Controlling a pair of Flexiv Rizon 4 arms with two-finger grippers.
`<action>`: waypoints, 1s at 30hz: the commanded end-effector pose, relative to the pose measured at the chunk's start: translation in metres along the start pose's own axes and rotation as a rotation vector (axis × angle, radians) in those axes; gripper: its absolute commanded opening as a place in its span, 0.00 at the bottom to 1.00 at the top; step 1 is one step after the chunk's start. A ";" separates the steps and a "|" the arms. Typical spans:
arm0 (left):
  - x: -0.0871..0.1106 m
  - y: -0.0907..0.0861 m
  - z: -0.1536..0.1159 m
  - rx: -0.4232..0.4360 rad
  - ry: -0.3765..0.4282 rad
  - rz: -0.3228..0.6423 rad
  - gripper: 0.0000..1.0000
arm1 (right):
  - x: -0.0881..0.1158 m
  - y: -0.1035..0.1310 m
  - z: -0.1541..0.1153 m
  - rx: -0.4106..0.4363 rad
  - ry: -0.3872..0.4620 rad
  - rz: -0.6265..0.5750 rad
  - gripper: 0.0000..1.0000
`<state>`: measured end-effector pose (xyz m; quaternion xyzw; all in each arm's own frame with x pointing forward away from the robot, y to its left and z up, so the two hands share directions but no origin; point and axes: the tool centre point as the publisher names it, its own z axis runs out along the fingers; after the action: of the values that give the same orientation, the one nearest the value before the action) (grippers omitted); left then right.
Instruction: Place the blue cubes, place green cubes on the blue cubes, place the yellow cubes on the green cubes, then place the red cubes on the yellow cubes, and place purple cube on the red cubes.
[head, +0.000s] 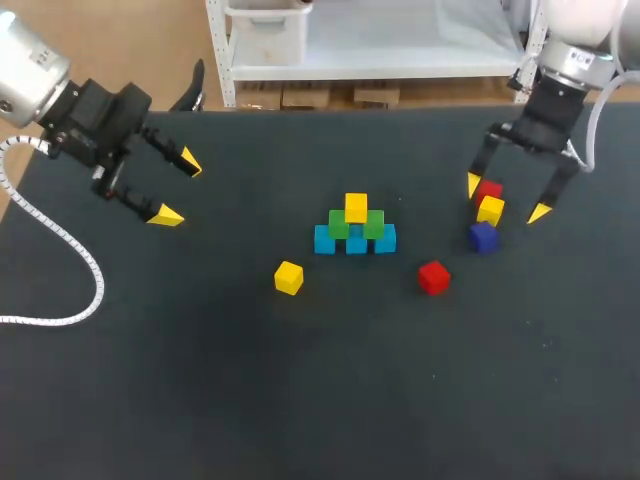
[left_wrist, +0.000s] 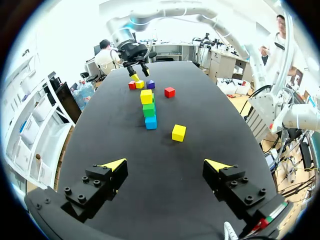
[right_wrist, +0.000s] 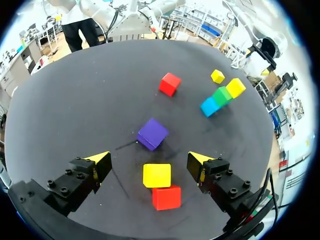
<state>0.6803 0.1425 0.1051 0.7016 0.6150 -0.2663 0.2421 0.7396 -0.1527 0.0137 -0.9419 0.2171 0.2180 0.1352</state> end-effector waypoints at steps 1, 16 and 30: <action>0.001 0.000 0.000 0.000 -0.003 0.004 1.00 | -0.008 0.000 0.005 -0.010 0.398 0.007 1.00; 0.001 0.000 0.000 0.000 -0.003 0.004 1.00 | 0.011 -0.005 0.007 -0.065 0.510 0.025 1.00; 0.001 0.000 0.000 0.000 -0.003 0.004 1.00 | 0.029 -0.001 0.006 -0.082 0.502 0.079 0.94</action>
<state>0.6803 0.1425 0.1051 0.7016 0.6150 -0.2663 0.2421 0.7652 -0.1578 -0.0048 -0.9618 0.2692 0.0312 0.0376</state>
